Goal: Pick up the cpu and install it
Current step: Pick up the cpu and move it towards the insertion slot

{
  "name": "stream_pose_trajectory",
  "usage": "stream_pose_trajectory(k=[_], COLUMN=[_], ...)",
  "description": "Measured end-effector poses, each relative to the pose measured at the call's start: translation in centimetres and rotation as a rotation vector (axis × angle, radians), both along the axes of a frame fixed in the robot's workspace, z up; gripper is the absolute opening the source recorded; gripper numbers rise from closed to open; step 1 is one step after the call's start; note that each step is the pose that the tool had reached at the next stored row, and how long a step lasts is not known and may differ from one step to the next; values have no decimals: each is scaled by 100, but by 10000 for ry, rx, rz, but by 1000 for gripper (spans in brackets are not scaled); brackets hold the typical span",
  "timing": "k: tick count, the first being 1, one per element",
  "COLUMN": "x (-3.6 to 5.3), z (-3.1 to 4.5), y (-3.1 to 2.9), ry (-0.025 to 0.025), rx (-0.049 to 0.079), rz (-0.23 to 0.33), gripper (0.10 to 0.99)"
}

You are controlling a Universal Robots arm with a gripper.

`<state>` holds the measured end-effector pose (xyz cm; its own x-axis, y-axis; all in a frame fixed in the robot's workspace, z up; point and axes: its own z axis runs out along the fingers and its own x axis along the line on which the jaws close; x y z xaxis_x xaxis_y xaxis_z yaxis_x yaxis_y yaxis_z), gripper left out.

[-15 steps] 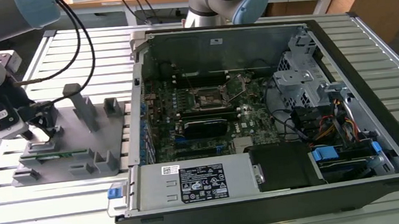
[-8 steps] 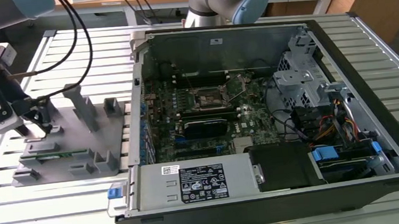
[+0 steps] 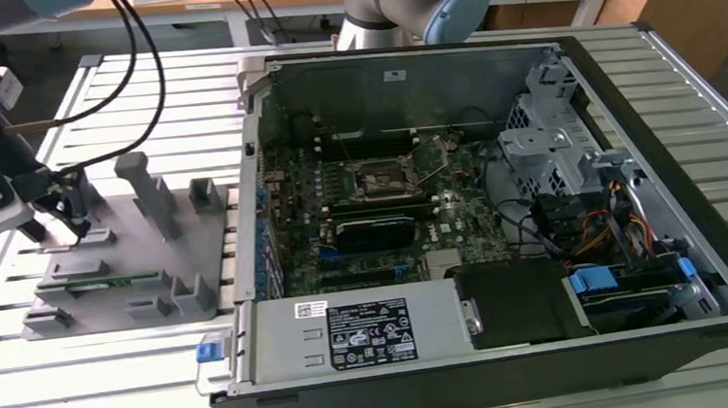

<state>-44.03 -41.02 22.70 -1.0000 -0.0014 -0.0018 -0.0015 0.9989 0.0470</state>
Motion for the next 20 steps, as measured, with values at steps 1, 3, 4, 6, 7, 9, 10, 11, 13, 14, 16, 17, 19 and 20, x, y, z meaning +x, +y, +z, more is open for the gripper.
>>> stream_pose_trajectory(k=[1,3,4,6,7,9,10,11,13,14,16,17,19,20], x=[0,0,0,0,0,0,0,0,0,0,0,0,0,0], z=[14,42,57,86,100,121,125,125,126,127,128,128,128,128], y=[0,0,0,0,0,0,0,0,0,0,0,0,0,0], ry=[-1,0,1,0,0,0,-1,-2,-3,-1,0,0,-1,0], rx=[0,0,-1,0,0,0,1,1,1,0,0,0,0,0], rz=[0,0,0,0,0,0,0,0,0,0,0,0,0,0], gripper=[529,529,529,529,529,529,529,529,529,529,529,529,529,529])
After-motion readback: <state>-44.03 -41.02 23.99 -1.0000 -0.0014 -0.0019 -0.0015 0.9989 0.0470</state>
